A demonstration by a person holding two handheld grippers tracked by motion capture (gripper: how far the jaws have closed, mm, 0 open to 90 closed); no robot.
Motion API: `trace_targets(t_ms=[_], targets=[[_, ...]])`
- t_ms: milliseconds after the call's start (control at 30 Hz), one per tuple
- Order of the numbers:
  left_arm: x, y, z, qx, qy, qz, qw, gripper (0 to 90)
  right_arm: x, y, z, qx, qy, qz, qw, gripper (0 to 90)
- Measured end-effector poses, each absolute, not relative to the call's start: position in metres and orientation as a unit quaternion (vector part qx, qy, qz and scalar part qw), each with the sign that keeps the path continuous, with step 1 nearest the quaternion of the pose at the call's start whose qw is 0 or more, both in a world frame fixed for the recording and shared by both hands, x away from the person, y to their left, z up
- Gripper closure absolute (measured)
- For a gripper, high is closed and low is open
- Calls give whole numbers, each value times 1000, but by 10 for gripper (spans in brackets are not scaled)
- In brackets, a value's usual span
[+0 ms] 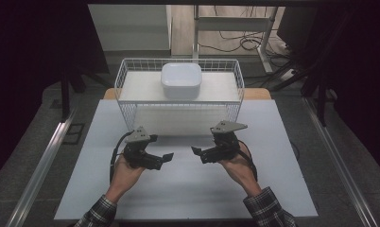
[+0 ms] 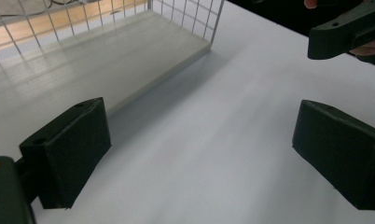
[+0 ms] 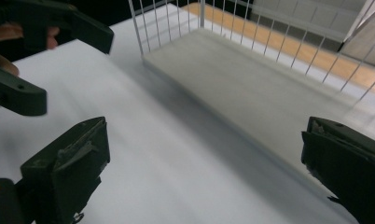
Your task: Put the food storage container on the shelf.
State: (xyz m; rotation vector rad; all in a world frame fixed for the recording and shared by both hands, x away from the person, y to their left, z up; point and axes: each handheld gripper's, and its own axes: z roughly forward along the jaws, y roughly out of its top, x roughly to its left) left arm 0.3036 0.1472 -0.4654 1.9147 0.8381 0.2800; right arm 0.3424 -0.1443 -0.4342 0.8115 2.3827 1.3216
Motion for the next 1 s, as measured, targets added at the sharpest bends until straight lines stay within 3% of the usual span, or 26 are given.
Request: trace_targets(t_ms=[1000], targets=[[251, 177, -499, 790, 372, 128, 470, 38, 295, -210, -466, 323, 819, 445, 160, 0]])
